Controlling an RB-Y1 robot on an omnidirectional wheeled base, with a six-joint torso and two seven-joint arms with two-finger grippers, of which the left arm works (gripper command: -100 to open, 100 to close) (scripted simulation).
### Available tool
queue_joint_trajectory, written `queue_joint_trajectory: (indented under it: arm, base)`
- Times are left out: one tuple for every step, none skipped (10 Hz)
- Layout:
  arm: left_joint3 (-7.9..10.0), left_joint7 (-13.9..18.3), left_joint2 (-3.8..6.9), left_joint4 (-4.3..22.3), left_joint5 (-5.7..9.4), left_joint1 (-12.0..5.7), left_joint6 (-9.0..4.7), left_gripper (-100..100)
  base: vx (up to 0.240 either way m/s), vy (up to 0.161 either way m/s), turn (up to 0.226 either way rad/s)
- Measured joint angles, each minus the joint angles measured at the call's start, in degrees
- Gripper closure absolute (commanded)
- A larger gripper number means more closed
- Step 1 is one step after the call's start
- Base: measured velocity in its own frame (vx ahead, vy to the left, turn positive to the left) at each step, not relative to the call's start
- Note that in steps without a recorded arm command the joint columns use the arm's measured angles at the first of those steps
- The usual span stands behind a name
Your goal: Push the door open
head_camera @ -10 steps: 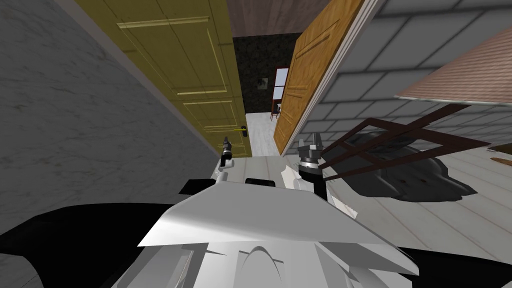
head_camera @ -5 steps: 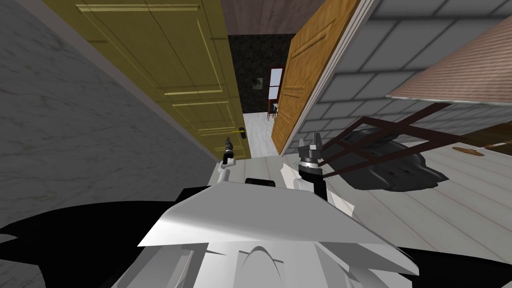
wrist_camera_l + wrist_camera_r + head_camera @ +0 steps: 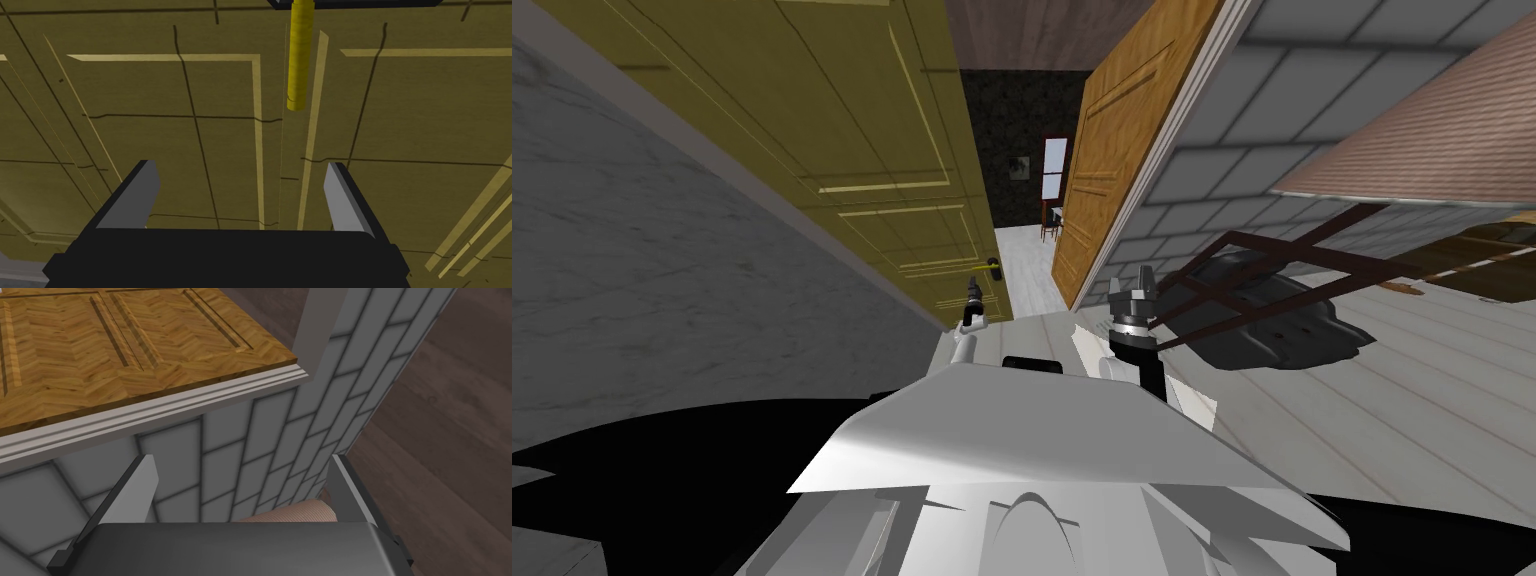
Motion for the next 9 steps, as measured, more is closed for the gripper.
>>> queue_joint_trajectory:
  arm:
    - [0.37, -0.1, -0.14, 1.1, -0.04, -0.74, 0.25, -100]
    - [0.71, -0.2, -0.4, 2.3, -0.1, -1.43, 0.27, -100]
    - [1.12, -0.5, -0.76, 3.6, -0.18, -2.27, 0.26, -100]
    - [1.61, -0.6, -0.89, 5.5, -0.2, -3.41, 0.2, -100]
    - [2.17, -1.0, -1.55, 6.9, -0.33, -4.44, 0.35, -100]
    - [2.49, -1.3, -2.33, 7.3, -0.48, -4.83, 0.86, -100]
    - [2.51, -1.3, -2.4, 7.3, -0.5, -4.87, 1.0, -100]
    - [2.63, -1.3, -1.26, 7.8, -0.44, -5.11, 0.84, -100]
    - [2.54, -1.2, -0.29, 7.0, -0.42, -4.67, 1.13, -100]
  base:
    - [0.054, 0.063, -0.081]
    - [0.04, 0.067, -0.087]
    - [0.052, 0.079, -0.133]
    - [0.058, 0.094, -0.142]
    - [0.062, 0.09, -0.088]
    - [0.028, 0.039, -0.016]
    - [0.077, 0.031, -0.016]
    - [0.159, 0.052, -0.022]
    - [0.18, 0.064, -0.016]
